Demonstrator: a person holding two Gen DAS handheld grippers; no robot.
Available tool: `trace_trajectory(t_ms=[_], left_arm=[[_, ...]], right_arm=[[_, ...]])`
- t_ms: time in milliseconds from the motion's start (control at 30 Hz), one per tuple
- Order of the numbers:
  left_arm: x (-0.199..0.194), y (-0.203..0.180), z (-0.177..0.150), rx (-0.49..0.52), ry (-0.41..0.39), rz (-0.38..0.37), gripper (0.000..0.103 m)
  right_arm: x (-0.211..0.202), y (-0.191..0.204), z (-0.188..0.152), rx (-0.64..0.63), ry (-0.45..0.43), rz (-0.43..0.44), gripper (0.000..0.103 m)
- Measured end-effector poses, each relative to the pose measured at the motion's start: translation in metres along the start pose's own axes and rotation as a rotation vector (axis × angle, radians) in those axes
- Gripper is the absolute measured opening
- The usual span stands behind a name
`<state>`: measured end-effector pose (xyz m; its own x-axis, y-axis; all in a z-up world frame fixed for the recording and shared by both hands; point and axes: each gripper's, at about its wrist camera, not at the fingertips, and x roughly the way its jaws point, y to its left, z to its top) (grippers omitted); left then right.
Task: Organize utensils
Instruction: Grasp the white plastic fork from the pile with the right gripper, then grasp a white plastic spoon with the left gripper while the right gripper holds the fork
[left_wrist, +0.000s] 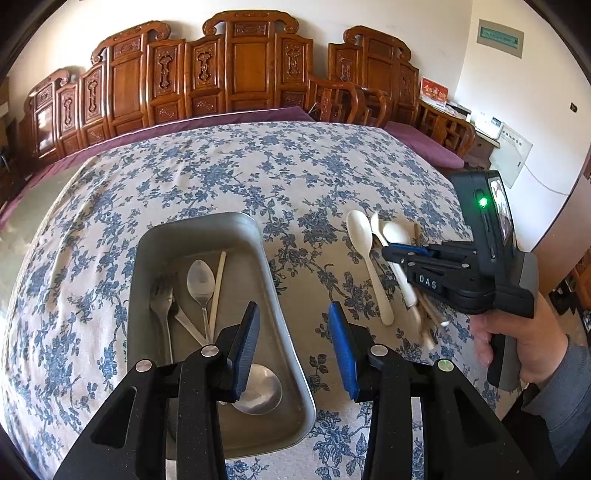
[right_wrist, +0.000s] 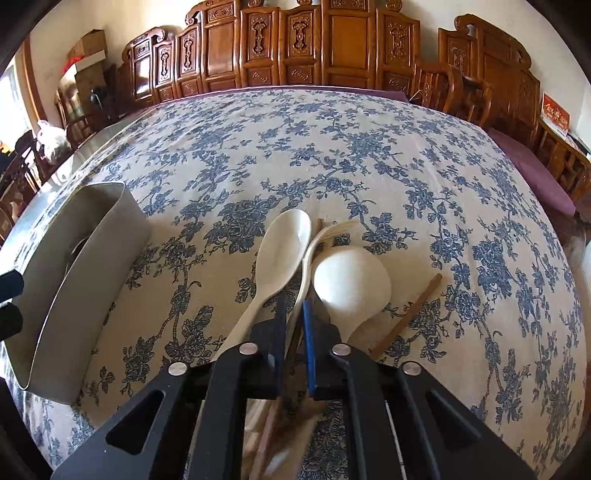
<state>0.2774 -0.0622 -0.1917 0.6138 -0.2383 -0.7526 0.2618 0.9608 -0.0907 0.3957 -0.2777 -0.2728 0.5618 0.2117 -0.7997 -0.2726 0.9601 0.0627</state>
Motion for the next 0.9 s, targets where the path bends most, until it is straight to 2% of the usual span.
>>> trace_trajectory(t_ms=[333,500,700,900], left_arm=[[-0.001,-0.015,0.0,0.019,-0.004,0.01,0.036],[-0.001,-0.028,0.003,0.04,0.004,0.011,0.036],[0.007,-0.05,0.004,0.053,0.018,-0.003,0.036],[0.029,-0.073,0.017,0.094,0.04,-0.01,0.036]], right_arm=[[-0.041,-0.022,0.004,0.104,-0.097,0.1,0.004],[-0.052,-0.039,0.003,0.118,-0.124,0.076,0.004],[-0.05,-0.061,-0.004,0.11,-0.112,0.03,0.004],[-0.047,-0.081,-0.011,0.15,-0.1,0.039,0.004]])
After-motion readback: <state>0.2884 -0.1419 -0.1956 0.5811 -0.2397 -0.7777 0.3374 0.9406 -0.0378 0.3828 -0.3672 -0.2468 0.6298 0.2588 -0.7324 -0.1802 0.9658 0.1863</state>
